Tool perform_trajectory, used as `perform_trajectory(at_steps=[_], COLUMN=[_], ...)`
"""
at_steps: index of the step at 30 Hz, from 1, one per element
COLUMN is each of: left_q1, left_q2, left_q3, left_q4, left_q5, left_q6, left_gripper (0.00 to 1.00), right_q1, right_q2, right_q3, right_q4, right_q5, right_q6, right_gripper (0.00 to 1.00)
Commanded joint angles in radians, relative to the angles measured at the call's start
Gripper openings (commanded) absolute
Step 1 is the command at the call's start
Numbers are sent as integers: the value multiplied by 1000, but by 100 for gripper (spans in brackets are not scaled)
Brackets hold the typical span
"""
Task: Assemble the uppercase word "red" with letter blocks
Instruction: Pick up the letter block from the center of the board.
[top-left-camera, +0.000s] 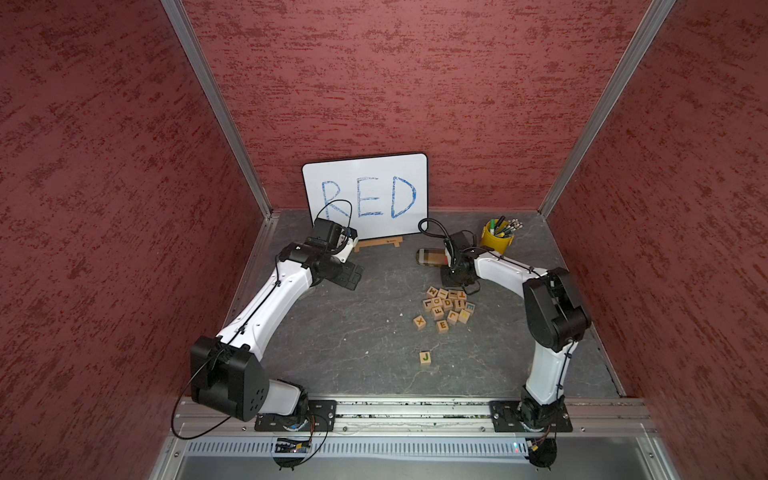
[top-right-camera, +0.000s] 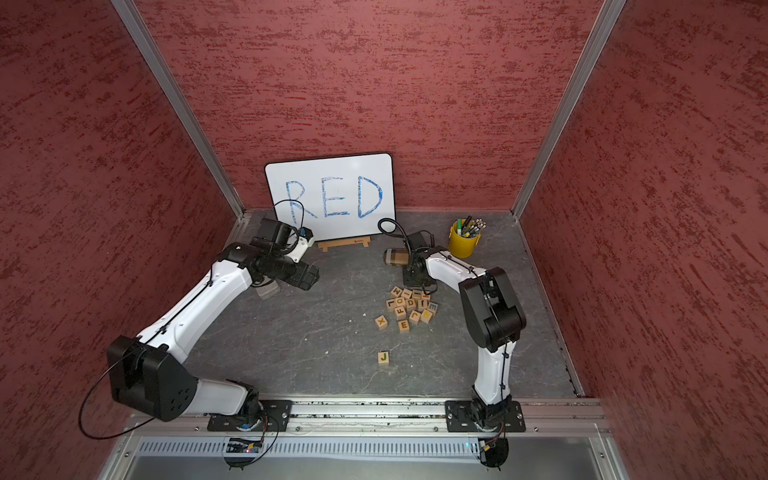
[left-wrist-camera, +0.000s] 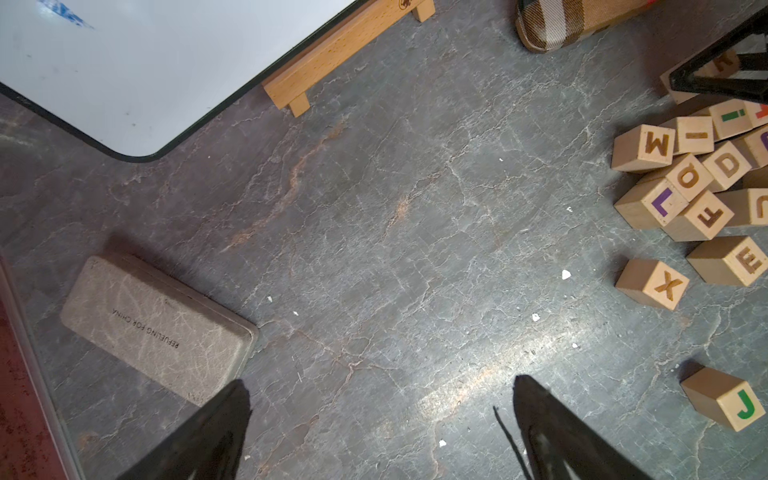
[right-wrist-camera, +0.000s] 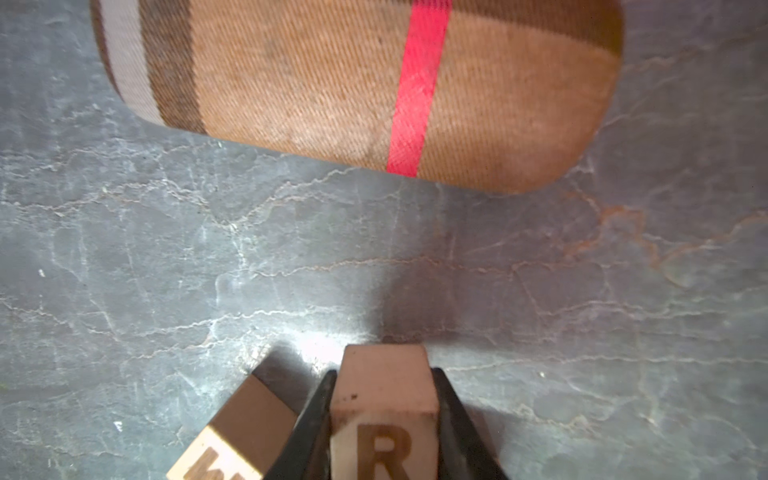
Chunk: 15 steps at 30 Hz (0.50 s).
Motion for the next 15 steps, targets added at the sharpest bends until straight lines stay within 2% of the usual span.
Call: perform_trajectory(at_steps=[1, 11, 15], left_q1=[36, 281, 342], left_q2=[-18, -1, -4], left_q3=[12, 73, 69], left_q4=[2, -29, -16], left_q5=[-17, -1, -2], left_q6=[-33, -152, -158], left_gripper=[100, 100, 100], right_q1=[16, 131, 209], right_q2=[-20, -7, 46], right_q3=[38, 186, 277], right_q4=[-40, -141, -174], right_q5=[31, 29, 1], right_q6=[5, 30, 47], right_gripper=[22, 22, 22])
